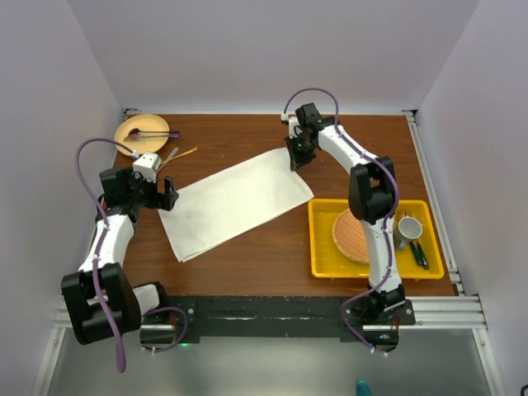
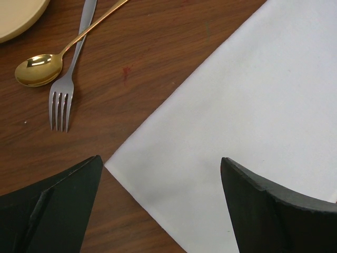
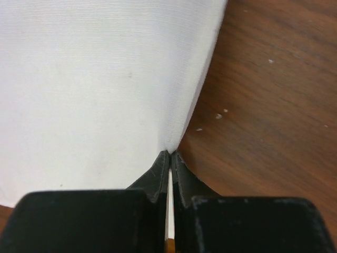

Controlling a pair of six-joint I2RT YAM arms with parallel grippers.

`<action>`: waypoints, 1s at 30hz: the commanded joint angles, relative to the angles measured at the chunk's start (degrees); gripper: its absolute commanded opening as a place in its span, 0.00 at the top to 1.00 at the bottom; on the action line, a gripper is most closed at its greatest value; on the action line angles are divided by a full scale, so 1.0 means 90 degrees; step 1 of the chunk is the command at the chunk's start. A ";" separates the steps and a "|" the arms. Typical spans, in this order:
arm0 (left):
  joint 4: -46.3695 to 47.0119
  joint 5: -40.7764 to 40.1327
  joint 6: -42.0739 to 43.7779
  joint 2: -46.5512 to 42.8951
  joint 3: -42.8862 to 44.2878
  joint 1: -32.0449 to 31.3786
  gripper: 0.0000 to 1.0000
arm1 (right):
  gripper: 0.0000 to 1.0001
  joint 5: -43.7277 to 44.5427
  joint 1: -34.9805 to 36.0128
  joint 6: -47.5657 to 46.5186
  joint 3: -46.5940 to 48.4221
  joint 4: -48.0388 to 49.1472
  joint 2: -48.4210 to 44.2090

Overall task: Fold the napkin into a case and place the utensils inside
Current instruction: Pick up the rectangle-folded napkin from the center of the board, then fold the rectangle-folded napkin at the center of the board.

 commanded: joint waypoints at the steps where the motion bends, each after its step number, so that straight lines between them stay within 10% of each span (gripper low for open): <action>1: 0.0322 -0.0060 -0.0115 -0.0071 -0.0028 -0.0009 0.00 | 1.00 -0.0583 0.0221 -0.0023 0.0106 -0.0060 -0.0492; 30: -0.0127 -0.0129 -0.0847 0.0016 0.0196 0.0888 0.00 | 1.00 -0.2127 0.2466 0.1646 0.0953 0.1072 0.0220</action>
